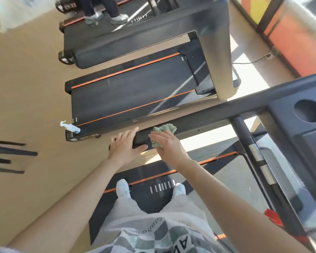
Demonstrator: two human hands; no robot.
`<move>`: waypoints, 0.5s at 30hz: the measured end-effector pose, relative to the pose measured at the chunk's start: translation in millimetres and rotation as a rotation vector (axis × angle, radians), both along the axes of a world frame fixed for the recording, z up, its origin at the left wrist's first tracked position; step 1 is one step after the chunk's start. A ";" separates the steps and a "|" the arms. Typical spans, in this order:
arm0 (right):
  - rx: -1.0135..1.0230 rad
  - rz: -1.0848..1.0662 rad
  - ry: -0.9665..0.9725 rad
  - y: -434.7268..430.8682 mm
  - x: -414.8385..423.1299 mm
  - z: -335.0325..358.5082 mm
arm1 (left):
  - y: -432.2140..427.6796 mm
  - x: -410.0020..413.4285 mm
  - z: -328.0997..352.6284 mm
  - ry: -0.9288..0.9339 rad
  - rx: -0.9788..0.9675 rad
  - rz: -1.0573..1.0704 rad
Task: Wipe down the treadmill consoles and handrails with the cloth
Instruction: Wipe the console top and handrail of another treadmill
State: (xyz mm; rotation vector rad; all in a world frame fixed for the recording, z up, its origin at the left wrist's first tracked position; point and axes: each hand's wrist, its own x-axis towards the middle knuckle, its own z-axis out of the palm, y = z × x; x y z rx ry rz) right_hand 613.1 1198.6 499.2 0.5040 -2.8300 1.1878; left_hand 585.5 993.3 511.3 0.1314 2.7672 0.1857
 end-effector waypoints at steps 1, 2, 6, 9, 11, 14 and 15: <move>-0.004 0.001 0.010 -0.8 -0.6 3.0 | -3.5 0.4 0.0 0.002 0.028 -0.018; 0.006 -0.019 0.029 2.3 -1.3 5.9 | -7.5 1.0 0.2 0.001 0.060 -0.034; 0.198 -0.265 0.136 40.3 -9.2 6.0 | -28.2 0.2 1.4 0.007 0.190 -0.105; 0.257 -0.426 0.134 52.8 -12.6 -1.0 | -44.4 5.7 -0.7 0.088 0.286 -0.069; 0.256 -0.429 0.139 35.1 -12.4 -0.2 | -54.7 14.1 -5.2 0.169 0.300 -0.051; 0.209 -0.310 0.121 -12.6 -9.5 3.6 | -68.5 23.3 -17.9 0.187 0.387 -0.053; 0.191 -0.258 0.115 -31.2 -8.1 3.8 | -73.3 23.4 -20.0 0.183 0.429 -0.052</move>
